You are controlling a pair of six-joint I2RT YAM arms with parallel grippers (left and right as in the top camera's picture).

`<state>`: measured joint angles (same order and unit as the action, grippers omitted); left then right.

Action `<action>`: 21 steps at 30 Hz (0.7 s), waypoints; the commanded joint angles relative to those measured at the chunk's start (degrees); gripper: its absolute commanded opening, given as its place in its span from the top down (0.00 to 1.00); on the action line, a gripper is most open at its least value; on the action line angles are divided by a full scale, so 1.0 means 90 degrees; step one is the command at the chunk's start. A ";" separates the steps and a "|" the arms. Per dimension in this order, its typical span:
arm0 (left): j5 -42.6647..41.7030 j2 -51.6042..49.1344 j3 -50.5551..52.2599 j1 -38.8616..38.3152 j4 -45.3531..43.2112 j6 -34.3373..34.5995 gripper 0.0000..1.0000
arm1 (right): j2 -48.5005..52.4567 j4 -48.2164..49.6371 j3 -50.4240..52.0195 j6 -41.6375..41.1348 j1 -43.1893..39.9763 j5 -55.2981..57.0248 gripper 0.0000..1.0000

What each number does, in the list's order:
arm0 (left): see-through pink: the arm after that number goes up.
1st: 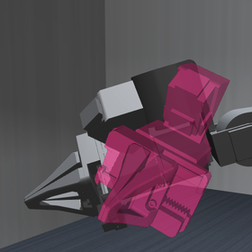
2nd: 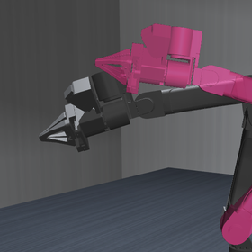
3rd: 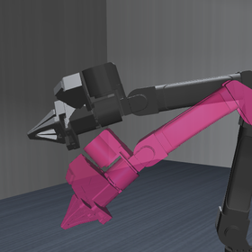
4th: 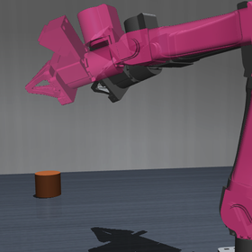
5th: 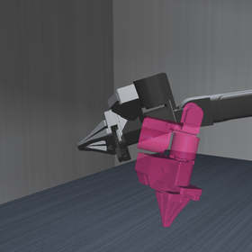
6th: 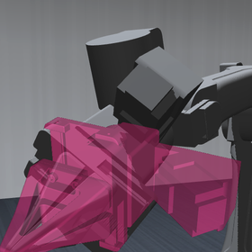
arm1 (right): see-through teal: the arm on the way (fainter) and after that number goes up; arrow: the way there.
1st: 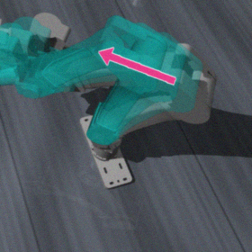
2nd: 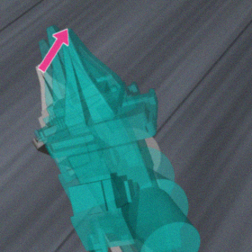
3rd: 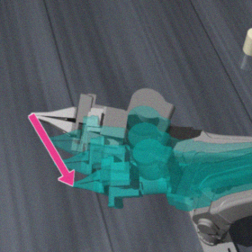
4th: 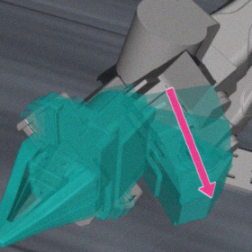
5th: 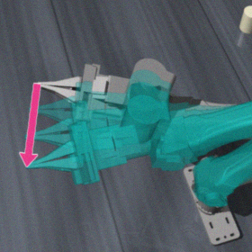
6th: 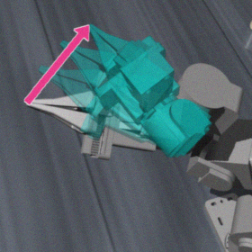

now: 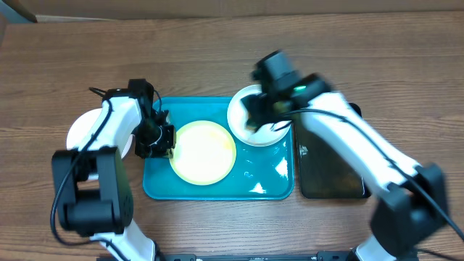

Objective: Clean dirty plates on tray and stack at the side
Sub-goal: 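Return the sponge to the black tray and lift the yellow plate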

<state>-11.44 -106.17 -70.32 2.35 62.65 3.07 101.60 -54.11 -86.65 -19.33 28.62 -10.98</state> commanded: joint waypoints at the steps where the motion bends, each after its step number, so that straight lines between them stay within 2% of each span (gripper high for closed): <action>1: 0.0236 0.0823 0.0039 0.0027 -0.0058 0.0090 0.96 | -0.0240 -0.0556 -0.0039 -0.0245 -0.0767 0.0151 0.96; 5: 0.0454 0.1494 0.0039 0.0024 -0.0080 0.0097 0.96 | -0.0238 -0.1086 0.0306 -0.0267 -0.1549 0.0214 0.96; 11: 0.0777 0.2599 0.0039 -0.0024 -0.0359 0.0119 0.96 | -0.0238 -0.0913 0.1387 -0.0211 -0.2307 0.0216 0.96; 17: 0.2586 0.3475 0.0039 -0.0668 -0.0619 0.0374 0.96 | -0.0238 -0.0100 0.2472 -0.0165 -0.2414 0.0219 0.96; 21: 0.4272 0.3769 0.0039 -0.1698 -0.0911 0.0423 0.96 | -0.0238 0.0328 0.2905 -0.0163 -0.2414 0.0240 0.96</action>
<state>11.99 -74.43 -70.11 -6.87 56.01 5.04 99.39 -53.12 -62.22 -20.97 7.01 -8.97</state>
